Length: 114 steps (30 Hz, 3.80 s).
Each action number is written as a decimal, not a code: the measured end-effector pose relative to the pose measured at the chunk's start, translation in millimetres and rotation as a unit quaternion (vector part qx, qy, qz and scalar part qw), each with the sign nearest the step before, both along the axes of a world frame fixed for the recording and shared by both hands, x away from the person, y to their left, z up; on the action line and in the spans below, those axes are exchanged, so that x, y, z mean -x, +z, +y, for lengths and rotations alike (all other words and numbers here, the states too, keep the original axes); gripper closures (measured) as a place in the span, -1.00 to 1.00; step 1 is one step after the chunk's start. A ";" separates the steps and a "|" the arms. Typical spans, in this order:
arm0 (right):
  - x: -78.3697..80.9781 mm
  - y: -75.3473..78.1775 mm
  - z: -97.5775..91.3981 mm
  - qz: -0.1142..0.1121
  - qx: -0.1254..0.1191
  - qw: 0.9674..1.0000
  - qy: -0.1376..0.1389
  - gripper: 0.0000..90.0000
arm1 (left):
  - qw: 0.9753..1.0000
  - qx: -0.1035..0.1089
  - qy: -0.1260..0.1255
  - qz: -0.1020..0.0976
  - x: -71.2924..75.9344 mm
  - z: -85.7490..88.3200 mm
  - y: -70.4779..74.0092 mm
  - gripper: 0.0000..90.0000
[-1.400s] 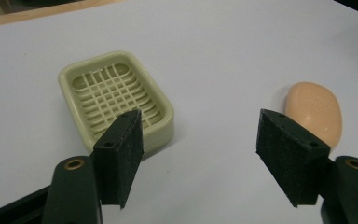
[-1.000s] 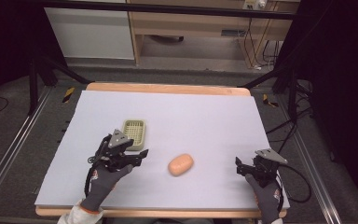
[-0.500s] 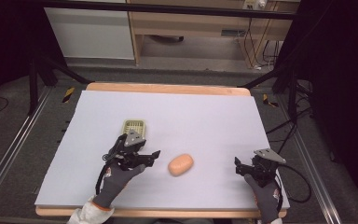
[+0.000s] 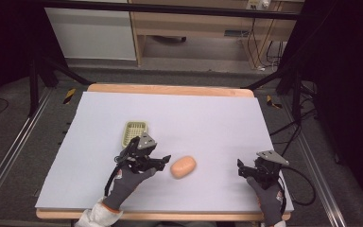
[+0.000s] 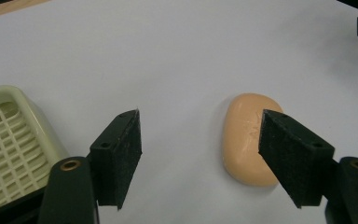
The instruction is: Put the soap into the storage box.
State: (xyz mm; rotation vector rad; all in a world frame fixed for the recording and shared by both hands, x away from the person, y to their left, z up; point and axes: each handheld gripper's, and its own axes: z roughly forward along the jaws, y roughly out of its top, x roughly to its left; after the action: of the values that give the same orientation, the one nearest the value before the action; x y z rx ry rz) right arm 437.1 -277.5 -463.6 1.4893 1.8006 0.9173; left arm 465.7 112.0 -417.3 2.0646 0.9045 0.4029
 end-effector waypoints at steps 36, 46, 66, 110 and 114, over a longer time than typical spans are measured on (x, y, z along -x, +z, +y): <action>-0.5 0.9 -1.4 0.005 -0.007 1.000 0.006 -0.88 | 0.996 -0.055 -0.064 0.019 -0.3 -53.5 -14.1 -0.41; 0.1 1.4 -1.9 0.004 -0.009 1.000 0.008 -0.89 | 0.995 -0.068 -0.075 0.026 -0.7 -61.0 -18.0 -0.45; -0.8 0.3 -1.5 0.009 -0.011 1.000 0.008 -0.88 | 0.990 -0.105 -0.087 0.037 -4.9 -78.1 -33.2 -0.43; -2.3 -1.7 0.2 0.018 -0.008 1.000 0.014 -0.88 | 0.981 -0.148 -0.101 0.071 -17.4 -86.5 -49.0 -0.31; -2.2 -1.7 0.0 0.017 -0.009 1.000 0.013 -0.88 | 0.982 -0.144 -0.102 0.074 -18.0 -85.9 -49.4 -0.30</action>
State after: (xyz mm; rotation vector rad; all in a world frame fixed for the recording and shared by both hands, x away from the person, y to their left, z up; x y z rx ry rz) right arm 439.3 -277.5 -465.2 1.5050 1.8449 0.9287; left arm 483.7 26.1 -466.7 2.4544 0.7448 0.2847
